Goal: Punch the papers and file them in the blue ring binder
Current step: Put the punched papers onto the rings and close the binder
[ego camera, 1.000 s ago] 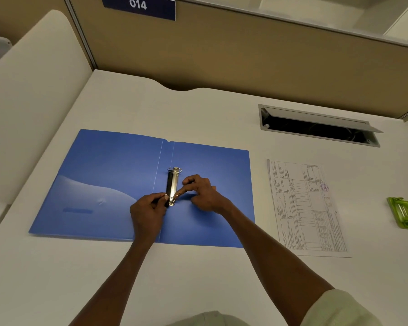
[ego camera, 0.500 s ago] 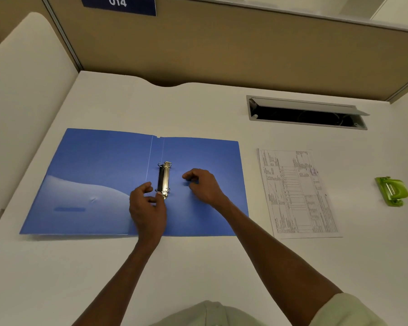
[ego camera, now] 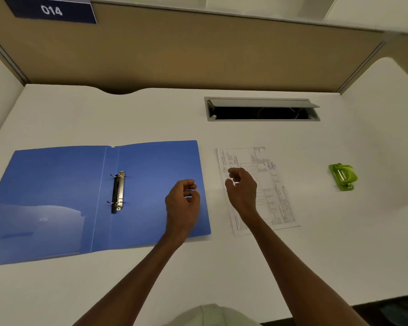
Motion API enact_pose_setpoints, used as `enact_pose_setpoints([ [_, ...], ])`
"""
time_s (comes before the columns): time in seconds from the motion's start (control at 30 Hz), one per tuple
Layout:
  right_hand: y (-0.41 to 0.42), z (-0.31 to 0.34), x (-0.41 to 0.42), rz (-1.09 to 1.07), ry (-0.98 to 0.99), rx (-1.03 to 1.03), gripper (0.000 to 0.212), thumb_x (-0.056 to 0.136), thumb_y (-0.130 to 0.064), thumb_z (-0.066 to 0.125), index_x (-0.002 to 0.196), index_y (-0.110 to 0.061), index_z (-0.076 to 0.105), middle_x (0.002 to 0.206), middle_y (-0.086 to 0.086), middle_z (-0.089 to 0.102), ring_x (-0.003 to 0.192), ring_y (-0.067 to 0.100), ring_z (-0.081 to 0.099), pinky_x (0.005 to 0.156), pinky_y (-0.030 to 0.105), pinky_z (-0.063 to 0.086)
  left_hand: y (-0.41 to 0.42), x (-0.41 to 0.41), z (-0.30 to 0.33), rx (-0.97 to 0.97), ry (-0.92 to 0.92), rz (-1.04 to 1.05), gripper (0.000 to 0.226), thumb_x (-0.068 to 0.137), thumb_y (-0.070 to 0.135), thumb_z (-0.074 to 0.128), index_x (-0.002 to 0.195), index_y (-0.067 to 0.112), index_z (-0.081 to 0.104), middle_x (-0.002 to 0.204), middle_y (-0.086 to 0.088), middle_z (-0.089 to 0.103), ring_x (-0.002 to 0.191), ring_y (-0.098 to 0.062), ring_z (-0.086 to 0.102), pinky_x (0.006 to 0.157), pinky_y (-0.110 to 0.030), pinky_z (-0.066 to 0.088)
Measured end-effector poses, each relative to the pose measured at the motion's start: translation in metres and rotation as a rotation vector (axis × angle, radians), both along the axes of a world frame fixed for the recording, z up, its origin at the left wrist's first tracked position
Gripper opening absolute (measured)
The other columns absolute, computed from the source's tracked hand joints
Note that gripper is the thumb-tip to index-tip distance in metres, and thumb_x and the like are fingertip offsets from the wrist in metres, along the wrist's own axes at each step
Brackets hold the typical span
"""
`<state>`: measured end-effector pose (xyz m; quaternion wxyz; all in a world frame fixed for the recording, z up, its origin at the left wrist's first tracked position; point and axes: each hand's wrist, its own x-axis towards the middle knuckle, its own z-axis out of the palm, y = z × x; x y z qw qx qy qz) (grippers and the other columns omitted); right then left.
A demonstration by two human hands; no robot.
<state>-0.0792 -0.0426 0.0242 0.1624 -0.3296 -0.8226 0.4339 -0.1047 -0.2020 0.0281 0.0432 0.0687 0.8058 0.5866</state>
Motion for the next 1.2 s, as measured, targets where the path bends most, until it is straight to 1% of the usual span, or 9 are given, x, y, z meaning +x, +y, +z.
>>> enact_pose_setpoints([
  [0.17,0.06,-0.003,0.028,-0.095,-0.288,0.073,0.055,0.082,-0.027,0.07,0.13,-0.009,0.048,0.124,0.013,0.052,0.122,0.031,0.042,0.097,0.033,0.035,0.053,0.005,-0.003,-0.115,-0.171,-0.127,0.036,0.09,0.012,0.061,0.125,0.007,0.054,0.119,-0.006,0.063,0.095,-0.01,0.061,0.069,-0.004,0.045],
  [0.27,0.092,-0.006,0.041,-0.152,-0.49,0.186,0.079,0.074,-0.041,0.078,0.132,-0.002,0.042,0.128,0.021,0.046,0.122,0.039,0.039,0.095,0.045,0.042,0.085,0.008,-0.011,-0.225,-0.316,-0.178,0.057,0.093,0.021,0.059,0.142,0.006,0.036,0.14,-0.011,0.05,0.121,-0.021,0.054,0.094,-0.023,0.046],
  [0.37,0.104,-0.01,0.047,-0.158,-0.618,0.277,0.086,0.068,-0.05,0.08,0.124,0.002,0.042,0.124,0.024,0.046,0.116,0.04,0.042,0.091,0.045,0.044,0.108,0.005,-0.014,-0.308,-0.411,-0.151,0.07,0.095,0.022,0.055,0.15,0.005,0.016,0.153,-0.015,0.032,0.139,-0.027,0.035,0.111,-0.037,0.034],
  [0.53,0.114,-0.019,0.047,-0.133,-0.691,0.268,0.087,0.067,-0.056,0.077,0.121,0.002,0.041,0.125,0.022,0.043,0.116,0.039,0.042,0.091,0.046,0.044,0.14,0.002,-0.006,-0.37,-0.498,-0.021,0.07,0.094,0.014,0.054,0.149,0.0,0.013,0.151,-0.017,0.031,0.136,-0.031,0.039,0.103,-0.036,0.041],
  [0.73,0.12,-0.022,0.042,-0.114,-0.738,0.33,0.092,0.064,-0.06,0.078,0.12,0.005,0.044,0.124,0.022,0.044,0.116,0.037,0.043,0.089,0.045,0.047,0.164,-0.001,-0.007,-0.398,-0.59,0.037,0.054,0.086,0.022,0.059,0.129,-0.002,0.037,0.132,-0.018,0.045,0.121,-0.032,0.048,0.087,-0.035,0.047],
  [0.83,0.122,-0.02,0.041,-0.108,-0.762,0.34,0.09,0.063,-0.059,0.078,0.117,0.005,0.046,0.122,0.022,0.044,0.114,0.036,0.044,0.087,0.044,0.048,0.165,-0.009,-0.014,-0.394,-0.618,0.067,0.052,0.07,0.035,0.059,0.108,-0.001,0.056,0.114,-0.016,0.061,0.101,-0.031,0.061,0.077,-0.036,0.055],
  [0.93,0.123,-0.017,0.039,-0.1,-0.778,0.35,0.091,0.064,-0.059,0.078,0.118,0.005,0.045,0.122,0.022,0.045,0.114,0.036,0.045,0.086,0.043,0.048,0.167,-0.012,-0.024,-0.42,-0.624,0.043,0.037,0.066,0.038,0.06,0.087,0.007,0.06,0.102,-0.012,0.066,0.092,-0.03,0.064,0.075,-0.041,0.058],
  [1.07,0.126,-0.016,0.037,-0.099,-0.787,0.341,0.096,0.061,-0.059,0.08,0.121,0.007,0.045,0.123,0.023,0.045,0.114,0.036,0.045,0.087,0.043,0.048,0.176,-0.004,-0.017,-0.497,-0.606,0.06,0.062,0.073,0.041,0.069,0.118,0.002,0.048,0.125,-0.015,0.049,0.117,-0.032,0.048,0.085,-0.037,0.046],
  [1.2,0.128,-0.017,0.033,-0.096,-0.771,0.315,0.094,0.059,-0.056,0.083,0.119,0.005,0.045,0.122,0.022,0.049,0.115,0.035,0.046,0.088,0.043,0.048,0.178,0.007,-0.022,-0.613,-0.533,0.068,0.066,0.076,0.031,0.076,0.122,0.002,0.039,0.132,-0.02,0.039,0.122,-0.033,0.039,0.087,-0.036,0.045],
])
